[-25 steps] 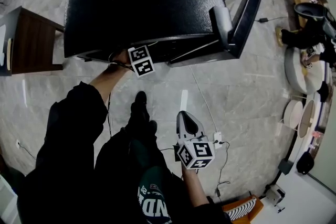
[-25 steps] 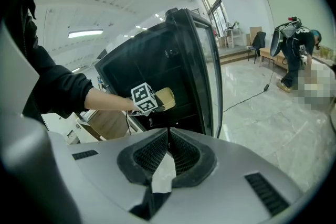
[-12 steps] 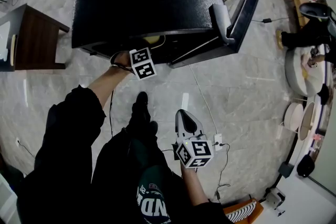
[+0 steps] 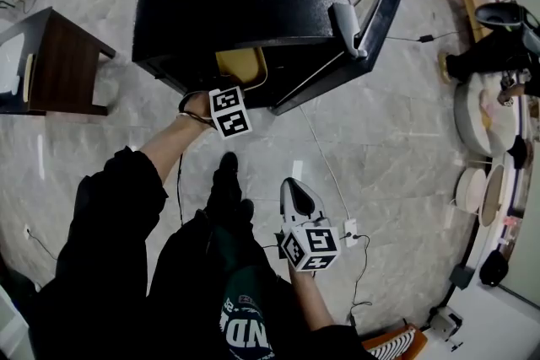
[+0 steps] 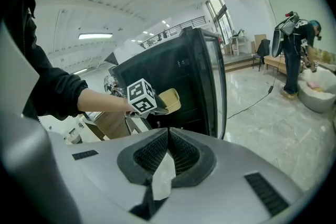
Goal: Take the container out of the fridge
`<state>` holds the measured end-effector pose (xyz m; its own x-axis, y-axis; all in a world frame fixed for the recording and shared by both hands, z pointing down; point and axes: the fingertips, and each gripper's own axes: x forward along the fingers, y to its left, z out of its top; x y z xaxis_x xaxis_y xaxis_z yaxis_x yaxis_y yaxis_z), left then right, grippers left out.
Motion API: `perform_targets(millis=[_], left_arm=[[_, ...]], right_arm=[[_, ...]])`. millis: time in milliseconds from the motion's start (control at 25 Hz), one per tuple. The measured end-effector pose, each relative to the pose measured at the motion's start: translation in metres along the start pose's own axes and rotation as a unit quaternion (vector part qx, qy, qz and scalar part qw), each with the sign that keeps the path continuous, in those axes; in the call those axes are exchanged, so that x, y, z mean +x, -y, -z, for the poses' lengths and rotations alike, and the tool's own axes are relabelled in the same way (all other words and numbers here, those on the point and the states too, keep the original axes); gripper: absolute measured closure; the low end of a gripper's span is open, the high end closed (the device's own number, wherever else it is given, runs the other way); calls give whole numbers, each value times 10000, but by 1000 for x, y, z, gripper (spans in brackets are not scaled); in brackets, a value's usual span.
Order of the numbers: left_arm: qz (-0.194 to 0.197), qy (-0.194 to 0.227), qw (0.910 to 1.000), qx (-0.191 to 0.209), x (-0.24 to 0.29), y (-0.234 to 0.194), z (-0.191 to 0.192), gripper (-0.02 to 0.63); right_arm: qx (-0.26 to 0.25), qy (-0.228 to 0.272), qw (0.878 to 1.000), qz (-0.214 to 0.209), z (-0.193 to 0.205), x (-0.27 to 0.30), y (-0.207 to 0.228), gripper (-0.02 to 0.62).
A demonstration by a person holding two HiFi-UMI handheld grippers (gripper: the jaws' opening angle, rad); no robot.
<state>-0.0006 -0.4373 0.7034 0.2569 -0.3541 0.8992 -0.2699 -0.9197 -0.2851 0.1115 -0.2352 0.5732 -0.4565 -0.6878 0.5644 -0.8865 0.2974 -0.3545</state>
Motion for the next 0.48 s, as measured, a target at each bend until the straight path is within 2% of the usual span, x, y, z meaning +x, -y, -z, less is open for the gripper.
perform_targets(millis=[480], left_arm=[[236, 88, 9995, 196, -57, 58, -14, 581]], right_arm=[[-82, 316, 9994, -63, -2, -37, -11, 560]])
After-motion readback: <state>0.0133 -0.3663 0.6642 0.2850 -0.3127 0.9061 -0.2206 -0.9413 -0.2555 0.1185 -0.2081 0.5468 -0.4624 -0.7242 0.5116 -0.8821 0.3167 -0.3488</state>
